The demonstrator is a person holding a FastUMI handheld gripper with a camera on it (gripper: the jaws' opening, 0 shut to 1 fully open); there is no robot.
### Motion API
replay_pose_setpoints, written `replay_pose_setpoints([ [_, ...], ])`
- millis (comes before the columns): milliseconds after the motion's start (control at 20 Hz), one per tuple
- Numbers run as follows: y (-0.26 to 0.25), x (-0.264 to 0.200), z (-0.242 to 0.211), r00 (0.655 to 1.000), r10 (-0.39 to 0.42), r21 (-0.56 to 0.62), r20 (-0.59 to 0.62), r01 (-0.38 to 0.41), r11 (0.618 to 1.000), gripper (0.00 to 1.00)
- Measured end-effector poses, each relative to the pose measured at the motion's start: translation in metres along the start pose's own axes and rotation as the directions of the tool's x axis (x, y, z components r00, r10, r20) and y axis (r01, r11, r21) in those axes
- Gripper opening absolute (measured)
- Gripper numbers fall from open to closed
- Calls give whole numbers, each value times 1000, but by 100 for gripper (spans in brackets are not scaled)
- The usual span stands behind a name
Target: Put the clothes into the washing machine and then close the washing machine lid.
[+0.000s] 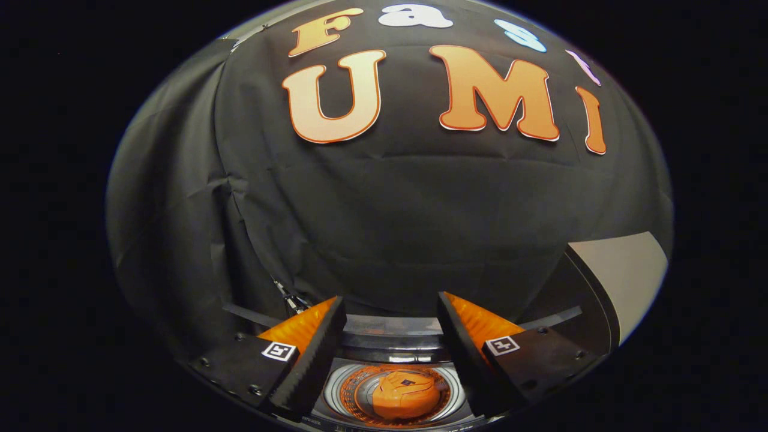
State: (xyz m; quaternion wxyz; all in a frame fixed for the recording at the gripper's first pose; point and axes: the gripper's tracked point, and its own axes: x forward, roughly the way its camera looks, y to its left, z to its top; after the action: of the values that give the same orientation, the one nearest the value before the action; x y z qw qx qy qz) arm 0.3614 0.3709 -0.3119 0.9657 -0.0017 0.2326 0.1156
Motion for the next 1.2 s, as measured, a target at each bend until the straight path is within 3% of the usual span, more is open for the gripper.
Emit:
replay_pose_setpoints([
  [400,3,-34,-38,1000,-12,0,13,12,1000,98],
  [900,-1,-34,-122,991,-3,62,-134,11,998,98],
  [1200,16,-55,-100,994,32,25,-100,-29,999,98],
])
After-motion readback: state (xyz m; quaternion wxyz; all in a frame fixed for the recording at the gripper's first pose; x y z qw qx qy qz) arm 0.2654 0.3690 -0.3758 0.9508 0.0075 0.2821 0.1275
